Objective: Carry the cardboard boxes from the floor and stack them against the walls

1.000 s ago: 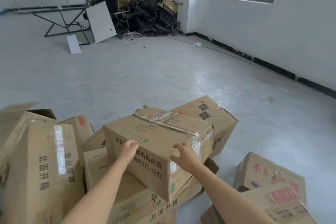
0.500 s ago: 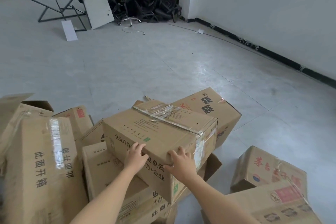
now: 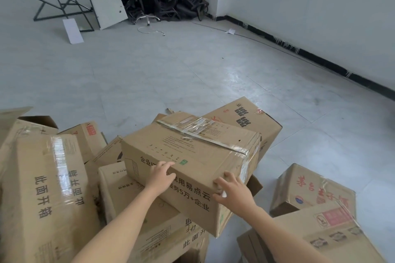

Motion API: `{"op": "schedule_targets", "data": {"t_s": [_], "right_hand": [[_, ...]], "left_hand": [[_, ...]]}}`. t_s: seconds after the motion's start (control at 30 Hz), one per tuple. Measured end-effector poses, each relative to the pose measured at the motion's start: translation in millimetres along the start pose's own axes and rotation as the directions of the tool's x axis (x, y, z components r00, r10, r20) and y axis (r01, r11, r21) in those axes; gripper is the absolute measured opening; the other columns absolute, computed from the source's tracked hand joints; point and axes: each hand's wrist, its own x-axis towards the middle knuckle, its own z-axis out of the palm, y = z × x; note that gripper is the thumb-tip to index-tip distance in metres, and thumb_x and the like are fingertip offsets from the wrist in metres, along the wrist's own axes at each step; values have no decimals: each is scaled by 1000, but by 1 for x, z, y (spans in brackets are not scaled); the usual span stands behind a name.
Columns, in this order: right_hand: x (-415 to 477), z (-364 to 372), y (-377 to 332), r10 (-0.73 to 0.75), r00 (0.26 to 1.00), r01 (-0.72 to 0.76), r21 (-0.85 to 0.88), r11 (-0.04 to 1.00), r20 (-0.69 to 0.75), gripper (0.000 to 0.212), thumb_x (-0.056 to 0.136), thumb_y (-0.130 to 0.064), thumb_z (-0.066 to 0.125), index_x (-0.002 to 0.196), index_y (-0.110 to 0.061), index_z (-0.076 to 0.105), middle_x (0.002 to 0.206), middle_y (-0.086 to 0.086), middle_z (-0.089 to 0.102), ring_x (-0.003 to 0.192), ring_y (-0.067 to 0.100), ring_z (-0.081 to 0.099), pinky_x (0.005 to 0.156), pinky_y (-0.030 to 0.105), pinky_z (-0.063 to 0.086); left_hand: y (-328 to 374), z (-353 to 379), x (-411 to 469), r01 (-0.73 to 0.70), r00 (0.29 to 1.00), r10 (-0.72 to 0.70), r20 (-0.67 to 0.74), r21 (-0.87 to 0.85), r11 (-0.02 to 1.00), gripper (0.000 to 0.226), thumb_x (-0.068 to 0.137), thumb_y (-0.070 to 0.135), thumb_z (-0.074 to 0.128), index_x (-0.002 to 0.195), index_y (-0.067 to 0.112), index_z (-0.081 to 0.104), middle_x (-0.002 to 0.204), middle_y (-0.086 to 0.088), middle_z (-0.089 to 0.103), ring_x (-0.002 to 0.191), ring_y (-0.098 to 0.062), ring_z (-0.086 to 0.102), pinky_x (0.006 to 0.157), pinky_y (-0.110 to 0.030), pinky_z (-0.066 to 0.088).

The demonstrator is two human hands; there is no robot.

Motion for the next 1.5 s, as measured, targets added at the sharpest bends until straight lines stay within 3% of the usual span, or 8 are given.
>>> {"op": "schedule_targets", "data": {"t_s": [0.23,0.37,0.73,0.9,1.03,1.2,1.33,1.5], "right_hand": [[-59,2,87,110,987,-124,124,985,113,35,88,-29,57,122,-28,47,149,-3,20,114,14,51,94,21,43],[-79,20,110,215,973,-230,237,944,90,31,87,-8,56,105,-28,41,150,0,20,122,15,42,82,6,35],[-78,38,108,395,917,-383,399,833,56,38,85,3,52,110,-24,42,154,2,12,136,23,30,98,23,38],[-76,45,106,605,775,-481,792,376,183,83,80,3,66,145,-15,19,130,11,43,118,27,47,87,31,46],[-71,41,112,695,676,-538,808,239,245,57,74,5,68,125,0,42,111,14,56,101,24,53,85,39,49],[-73,-14,120,790,607,-302,944,135,81,36,82,0,65,111,-1,43,99,11,52,73,12,50,57,25,40],[-64,-73,135,812,579,-139,973,184,-71,48,83,-6,66,124,-3,41,108,11,51,78,20,56,52,27,46],[-71,-115,151,800,582,-95,966,242,-144,47,83,-9,67,123,-5,43,101,10,56,72,15,59,46,24,51]], "left_hand": [[-32,-29,15,231,947,-229,-227,-17,973,50,93,26,49,140,17,37,149,-12,27,135,-34,25,105,-46,35],[-49,-41,29,278,945,-276,-174,-15,960,61,92,35,51,145,17,28,155,-10,16,140,-34,19,106,-52,32],[-21,-70,77,251,961,-276,7,-433,866,71,91,25,59,148,7,20,153,-13,26,139,-32,27,111,-46,25],[-24,-62,70,253,949,-314,-15,-556,792,64,88,18,64,142,7,32,143,-13,40,130,-32,39,106,-46,33],[-21,-61,58,245,955,-298,9,-594,767,72,84,19,68,145,11,30,146,-13,38,131,-31,38,108,-48,33],[5,-59,41,145,961,-264,-82,-661,736,74,84,13,67,146,13,28,148,-9,35,135,-29,34,110,-47,30],[44,-74,29,-4,957,-214,-196,-748,664,54,81,2,65,131,10,49,128,-11,56,114,-27,54,101,-45,43],[84,-95,12,-149,928,-169,-332,-747,649,69,83,0,64,144,14,36,139,-7,44,124,-23,44,97,-32,39]]}}
